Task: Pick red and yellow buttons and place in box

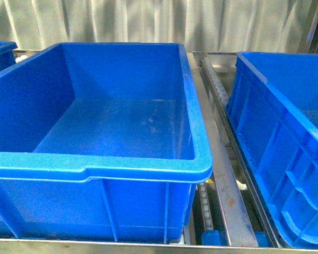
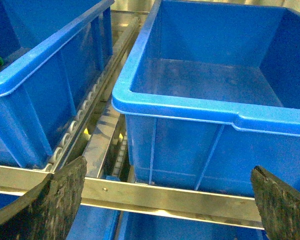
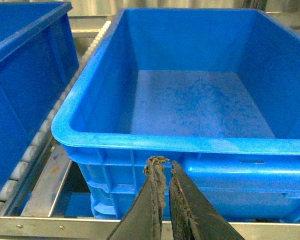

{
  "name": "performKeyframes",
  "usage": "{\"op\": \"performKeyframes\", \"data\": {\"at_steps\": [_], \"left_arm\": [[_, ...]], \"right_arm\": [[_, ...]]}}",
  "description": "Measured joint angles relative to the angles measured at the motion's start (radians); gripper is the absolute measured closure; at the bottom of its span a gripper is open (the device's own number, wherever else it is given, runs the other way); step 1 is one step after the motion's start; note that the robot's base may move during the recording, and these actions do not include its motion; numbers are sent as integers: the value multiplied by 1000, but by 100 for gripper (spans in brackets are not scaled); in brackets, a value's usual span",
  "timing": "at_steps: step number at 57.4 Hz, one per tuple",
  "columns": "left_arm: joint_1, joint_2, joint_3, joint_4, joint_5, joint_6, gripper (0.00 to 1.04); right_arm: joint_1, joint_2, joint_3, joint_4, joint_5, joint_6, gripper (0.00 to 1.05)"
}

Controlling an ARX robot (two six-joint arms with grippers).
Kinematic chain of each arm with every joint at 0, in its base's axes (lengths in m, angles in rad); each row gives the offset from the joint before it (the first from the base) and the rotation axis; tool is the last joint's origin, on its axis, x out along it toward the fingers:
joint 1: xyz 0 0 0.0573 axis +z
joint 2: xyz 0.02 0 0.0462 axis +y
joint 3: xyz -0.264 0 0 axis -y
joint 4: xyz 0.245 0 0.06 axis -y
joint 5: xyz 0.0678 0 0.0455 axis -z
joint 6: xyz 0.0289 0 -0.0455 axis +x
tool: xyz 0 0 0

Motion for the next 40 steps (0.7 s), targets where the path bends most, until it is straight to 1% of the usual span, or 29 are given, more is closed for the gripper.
{"op": "performKeyframes", "data": {"at_steps": [34, 36, 38, 40], "left_arm": [[0, 0, 0, 0, 0, 0, 8], [0, 0, 0, 0, 0, 0, 8], [0, 0, 0, 0, 0, 0, 8], [0, 0, 0, 0, 0, 0, 8]], "right_arm": [[0, -201, 0, -199, 0, 0, 101], [0, -238, 0, -240, 0, 0, 101], [0, -294, 0, -327, -1, 0, 101], [0, -327, 0, -356, 0, 0, 101]]}}
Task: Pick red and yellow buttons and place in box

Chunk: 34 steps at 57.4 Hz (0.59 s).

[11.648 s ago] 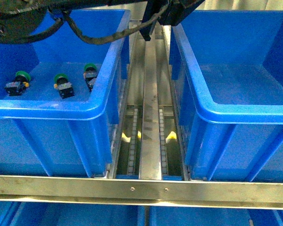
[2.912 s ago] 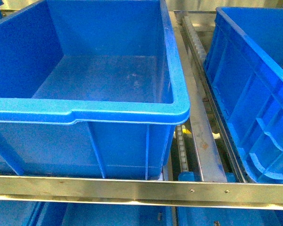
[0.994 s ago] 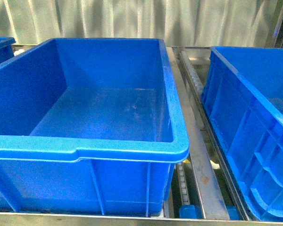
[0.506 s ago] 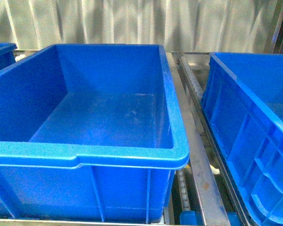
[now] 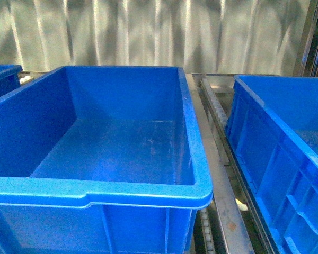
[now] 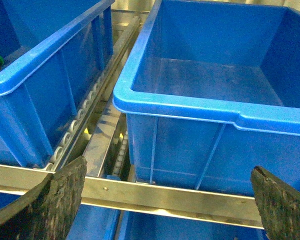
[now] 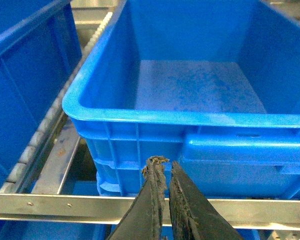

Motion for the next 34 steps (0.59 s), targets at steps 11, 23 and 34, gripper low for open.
{"op": "performKeyframes", "data": {"at_steps": [11, 23, 34], "left_arm": [[0, 0, 0, 0, 0, 0, 8], [0, 0, 0, 0, 0, 0, 8], [0, 0, 0, 0, 0, 0, 8]], "right_arm": [[1, -38, 0, -13, 0, 0, 101], [1, -40, 0, -13, 0, 0, 100], [1, -40, 0, -13, 0, 0, 69]]}}
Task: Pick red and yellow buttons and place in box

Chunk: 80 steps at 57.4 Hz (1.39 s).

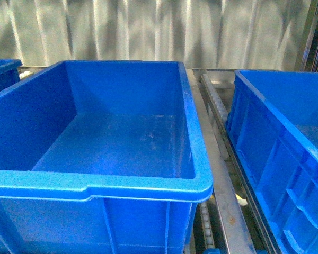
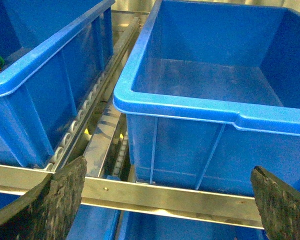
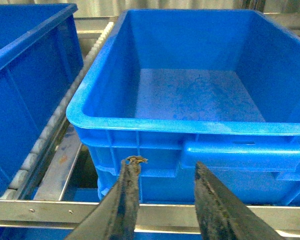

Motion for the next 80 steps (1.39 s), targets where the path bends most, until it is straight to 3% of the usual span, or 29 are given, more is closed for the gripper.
{"op": "performKeyframes", "data": {"at_steps": [10, 18, 80], "left_arm": [[0, 0, 0, 0, 0, 0, 8], [0, 0, 0, 0, 0, 0, 8], [0, 0, 0, 0, 0, 0, 8]], "right_arm": [[0, 0, 0, 0, 0, 0, 26], [0, 0, 0, 0, 0, 0, 5], [0, 0, 0, 0, 0, 0, 6]]}}
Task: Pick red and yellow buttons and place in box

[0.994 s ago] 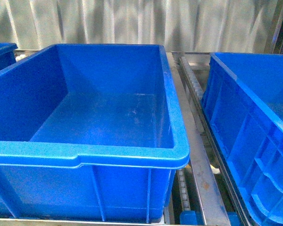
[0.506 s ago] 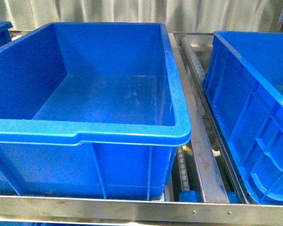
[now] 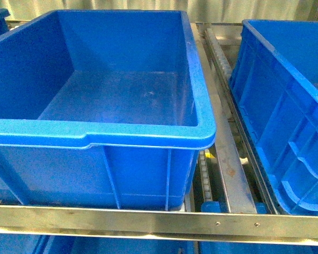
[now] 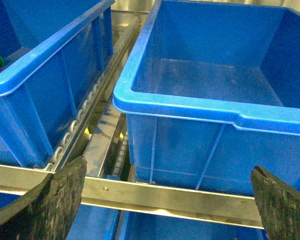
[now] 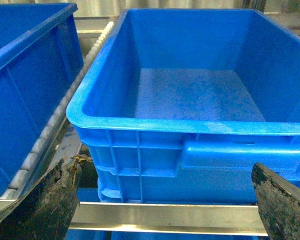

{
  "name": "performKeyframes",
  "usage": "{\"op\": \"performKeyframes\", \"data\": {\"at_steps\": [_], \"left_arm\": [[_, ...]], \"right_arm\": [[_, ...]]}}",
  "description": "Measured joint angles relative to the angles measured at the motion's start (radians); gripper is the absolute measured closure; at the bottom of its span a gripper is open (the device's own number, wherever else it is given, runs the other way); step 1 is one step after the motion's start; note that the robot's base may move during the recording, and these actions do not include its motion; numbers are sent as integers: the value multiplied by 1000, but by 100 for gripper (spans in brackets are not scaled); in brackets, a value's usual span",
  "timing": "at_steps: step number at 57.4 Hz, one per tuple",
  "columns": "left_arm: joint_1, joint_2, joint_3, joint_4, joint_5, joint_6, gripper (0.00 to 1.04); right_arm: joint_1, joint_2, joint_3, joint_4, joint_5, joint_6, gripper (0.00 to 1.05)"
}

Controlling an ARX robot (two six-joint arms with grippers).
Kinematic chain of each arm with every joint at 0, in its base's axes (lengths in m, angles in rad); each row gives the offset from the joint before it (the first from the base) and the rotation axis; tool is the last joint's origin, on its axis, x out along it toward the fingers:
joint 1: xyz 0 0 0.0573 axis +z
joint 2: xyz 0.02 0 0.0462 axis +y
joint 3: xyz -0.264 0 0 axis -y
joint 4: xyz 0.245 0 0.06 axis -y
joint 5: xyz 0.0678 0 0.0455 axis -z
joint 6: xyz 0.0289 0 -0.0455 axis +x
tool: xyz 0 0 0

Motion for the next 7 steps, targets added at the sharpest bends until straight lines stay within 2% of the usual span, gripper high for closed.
{"op": "performKeyframes", "data": {"at_steps": [7], "left_arm": [[0, 0, 0, 0, 0, 0, 8]], "right_arm": [[0, 0, 0, 0, 0, 0, 6]]}}
